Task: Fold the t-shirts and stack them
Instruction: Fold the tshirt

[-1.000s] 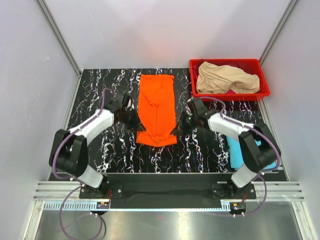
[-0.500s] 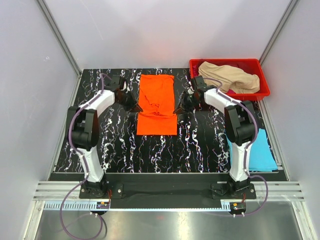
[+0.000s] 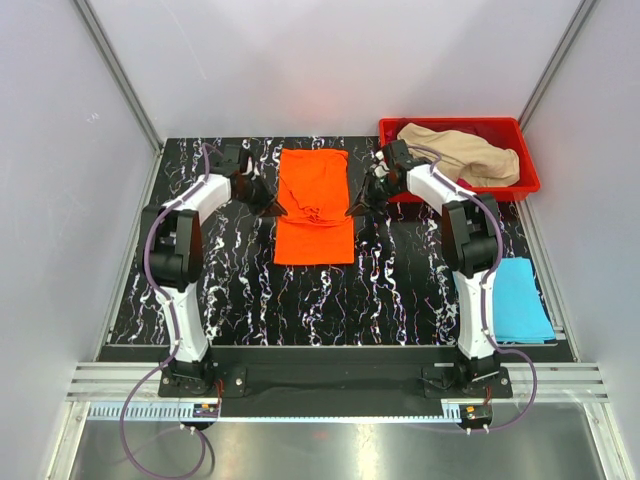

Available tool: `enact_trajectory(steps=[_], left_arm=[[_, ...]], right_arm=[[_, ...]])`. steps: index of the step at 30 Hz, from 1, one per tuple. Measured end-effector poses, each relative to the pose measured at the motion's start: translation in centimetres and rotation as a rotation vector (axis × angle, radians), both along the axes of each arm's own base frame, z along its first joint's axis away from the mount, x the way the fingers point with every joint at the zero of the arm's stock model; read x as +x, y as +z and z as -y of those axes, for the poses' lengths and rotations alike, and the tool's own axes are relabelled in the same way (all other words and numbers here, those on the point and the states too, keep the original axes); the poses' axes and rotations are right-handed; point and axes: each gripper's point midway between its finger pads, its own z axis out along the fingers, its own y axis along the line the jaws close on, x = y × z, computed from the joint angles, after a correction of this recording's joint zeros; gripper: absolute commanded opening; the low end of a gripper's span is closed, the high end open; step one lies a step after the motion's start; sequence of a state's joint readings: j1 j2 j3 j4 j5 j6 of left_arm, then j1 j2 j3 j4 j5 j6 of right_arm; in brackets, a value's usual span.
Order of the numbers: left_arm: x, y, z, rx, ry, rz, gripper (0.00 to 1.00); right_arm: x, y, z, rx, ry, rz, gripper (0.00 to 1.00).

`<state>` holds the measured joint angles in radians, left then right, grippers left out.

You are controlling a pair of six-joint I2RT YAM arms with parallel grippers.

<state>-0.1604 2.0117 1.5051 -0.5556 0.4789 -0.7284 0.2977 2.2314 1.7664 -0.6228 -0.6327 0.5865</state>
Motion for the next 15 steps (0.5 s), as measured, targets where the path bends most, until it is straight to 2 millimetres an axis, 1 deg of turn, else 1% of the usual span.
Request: enact_trajectory(steps=[7, 13, 15], left_arm=[[1.4, 0.4, -0.6, -0.011, 0.026, 0.014, 0.00], [2.1, -0.6, -0.9, -0.013, 0.043, -0.006, 0.00], [2.4, -0.9, -0.9, -0.017, 0.045, -0.012, 0.03]], right_arm=[[1.3, 0.1, -0.1, 0.023, 0.004, 0.003, 0.00], [2.5, -0.5, -0.7, 0.038, 0.011, -0.002, 0.00], [2.7, -0.8, -0.7, 0.036, 0.011, -0.008, 0.00]])
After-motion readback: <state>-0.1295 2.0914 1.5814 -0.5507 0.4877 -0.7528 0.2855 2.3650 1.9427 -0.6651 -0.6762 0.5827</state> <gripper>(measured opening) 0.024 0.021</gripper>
